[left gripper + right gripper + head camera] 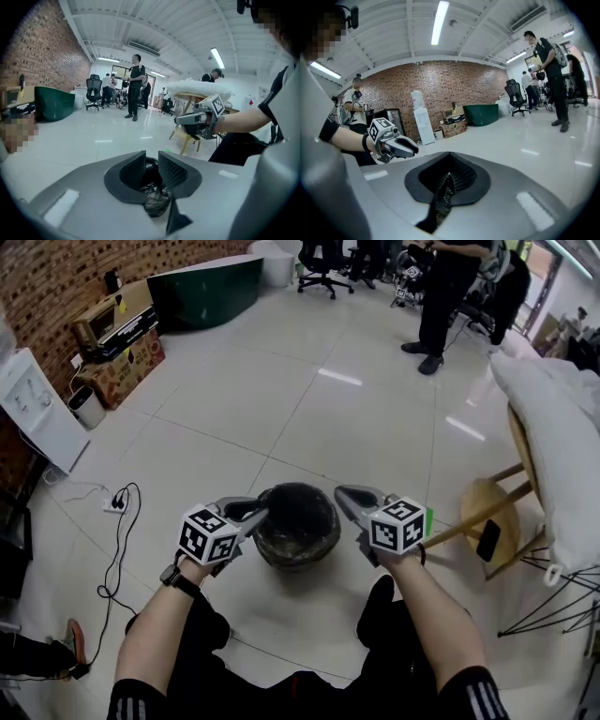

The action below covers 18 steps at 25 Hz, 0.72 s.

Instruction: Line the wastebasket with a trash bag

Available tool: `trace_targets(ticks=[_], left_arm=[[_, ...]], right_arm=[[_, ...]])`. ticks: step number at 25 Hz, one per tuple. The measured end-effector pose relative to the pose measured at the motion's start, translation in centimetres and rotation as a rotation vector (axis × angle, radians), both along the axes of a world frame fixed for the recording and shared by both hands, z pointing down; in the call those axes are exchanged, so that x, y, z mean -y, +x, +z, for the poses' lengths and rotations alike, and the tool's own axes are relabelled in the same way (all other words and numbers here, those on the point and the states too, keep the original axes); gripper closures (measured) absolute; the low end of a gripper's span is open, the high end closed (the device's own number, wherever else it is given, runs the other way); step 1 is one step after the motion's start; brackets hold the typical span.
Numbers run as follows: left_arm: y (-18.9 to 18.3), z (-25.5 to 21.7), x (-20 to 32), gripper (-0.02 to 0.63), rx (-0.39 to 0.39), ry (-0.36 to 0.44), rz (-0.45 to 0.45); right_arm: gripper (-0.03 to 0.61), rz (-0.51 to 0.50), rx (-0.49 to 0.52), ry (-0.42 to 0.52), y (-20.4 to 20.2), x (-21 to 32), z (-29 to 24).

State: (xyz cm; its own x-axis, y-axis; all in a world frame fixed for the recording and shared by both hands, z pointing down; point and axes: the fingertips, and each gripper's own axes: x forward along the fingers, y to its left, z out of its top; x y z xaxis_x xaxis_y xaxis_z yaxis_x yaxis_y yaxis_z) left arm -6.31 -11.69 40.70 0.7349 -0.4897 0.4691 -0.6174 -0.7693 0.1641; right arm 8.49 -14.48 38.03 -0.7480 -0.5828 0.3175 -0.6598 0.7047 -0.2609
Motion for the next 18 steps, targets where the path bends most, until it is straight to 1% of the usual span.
trace_targets(ticks=[2,3,4,7,9,13,18], left_arm=[[0.7,-0.5,-2.5,0.534,-0.038,-0.015,0.000],[1.1,-0.6,-3.7,0.514,-0.047,-0.016,0.002],[1.3,-0.6,-4.8,0.508,-0.052,-0.016,0.004],[1.6,-0.2,-7.6,0.500,-0.053,-0.013,0.012],[1.8,0.6,-8.7,0.491,-0.038,-0.010,0.031],[2.9,1.8,-9.0,0.457,-0.030,0.000,0.062],[3.4,1.8,-8.0,0.454,-0.024,0.041,0.057]], right_arm=[[0.572,-0.012,0.034,0.022,-0.8,-2.5,-1.1],[0.572,-0.013,0.041,0.032,-1.1,-3.6,-1.3],[0.572,-0.012,0.039,0.043,-1.3,-4.7,-1.3],[0.572,-0.013,0.008,0.064,-2.2,-7.3,-0.5],[0.572,-0.024,-0.006,0.062,-2.9,-8.3,0.2],[0.572,-0.032,-0.005,0.072,-3.9,-8.6,0.7],[0.572,-0.034,-0.040,0.103,-4.4,-8.1,1.3]])
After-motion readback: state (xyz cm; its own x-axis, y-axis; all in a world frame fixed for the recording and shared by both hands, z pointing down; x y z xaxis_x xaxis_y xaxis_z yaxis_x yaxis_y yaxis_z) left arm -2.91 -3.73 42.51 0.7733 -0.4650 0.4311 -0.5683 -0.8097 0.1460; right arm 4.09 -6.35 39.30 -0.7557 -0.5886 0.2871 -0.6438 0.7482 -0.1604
